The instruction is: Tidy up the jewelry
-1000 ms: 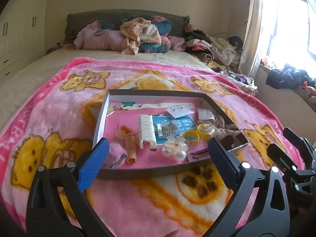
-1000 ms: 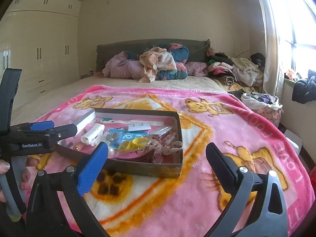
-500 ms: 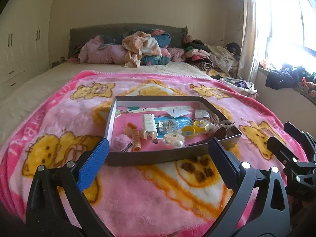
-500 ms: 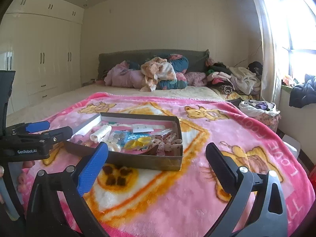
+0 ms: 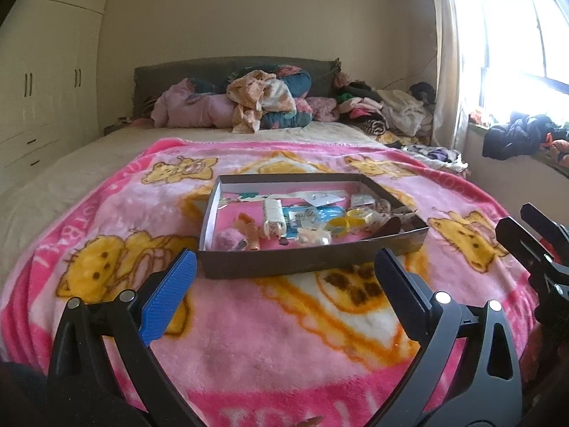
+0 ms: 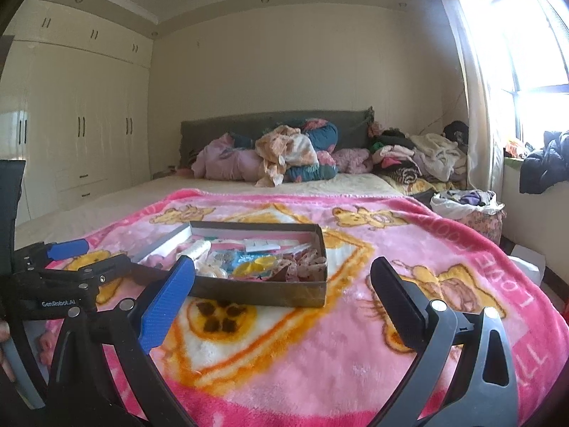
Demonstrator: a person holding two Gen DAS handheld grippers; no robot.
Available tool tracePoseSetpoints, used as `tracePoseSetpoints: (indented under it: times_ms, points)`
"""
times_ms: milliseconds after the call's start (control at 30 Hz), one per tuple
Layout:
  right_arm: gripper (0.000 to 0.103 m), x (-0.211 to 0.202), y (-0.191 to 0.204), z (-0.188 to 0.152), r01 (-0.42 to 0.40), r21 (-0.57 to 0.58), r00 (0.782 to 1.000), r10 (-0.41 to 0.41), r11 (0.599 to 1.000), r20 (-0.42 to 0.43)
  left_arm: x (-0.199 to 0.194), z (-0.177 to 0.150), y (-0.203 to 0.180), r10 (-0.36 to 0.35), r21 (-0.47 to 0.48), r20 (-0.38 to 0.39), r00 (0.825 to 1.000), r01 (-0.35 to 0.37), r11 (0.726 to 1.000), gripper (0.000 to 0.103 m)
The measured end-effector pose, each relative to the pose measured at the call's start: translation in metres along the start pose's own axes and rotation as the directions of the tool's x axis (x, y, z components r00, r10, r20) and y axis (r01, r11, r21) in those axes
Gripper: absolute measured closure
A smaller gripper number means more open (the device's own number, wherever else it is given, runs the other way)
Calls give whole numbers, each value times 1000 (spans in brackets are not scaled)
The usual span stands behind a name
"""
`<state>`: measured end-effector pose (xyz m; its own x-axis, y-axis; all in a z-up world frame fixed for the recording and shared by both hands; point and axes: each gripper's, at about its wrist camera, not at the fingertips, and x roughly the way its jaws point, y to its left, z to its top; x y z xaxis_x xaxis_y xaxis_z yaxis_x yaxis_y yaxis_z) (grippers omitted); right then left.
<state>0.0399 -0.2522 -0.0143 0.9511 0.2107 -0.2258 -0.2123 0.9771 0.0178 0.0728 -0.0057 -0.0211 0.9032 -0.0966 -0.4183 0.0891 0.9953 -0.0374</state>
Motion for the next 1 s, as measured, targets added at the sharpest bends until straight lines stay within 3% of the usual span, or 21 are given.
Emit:
tracePoseSetpoints:
  times_ms: [300, 1000]
  points:
    - [7, -19, 0, -13, 33, -20, 999, -32, 999, 44, -11, -6, 2, 34, -2, 31, 999, -34, 999, 12]
    - [6, -2, 2, -28, 21, -5, 999, -20, 1000, 26, -1, -17, 6, 6, -7, 33, 999, -6, 1000, 12]
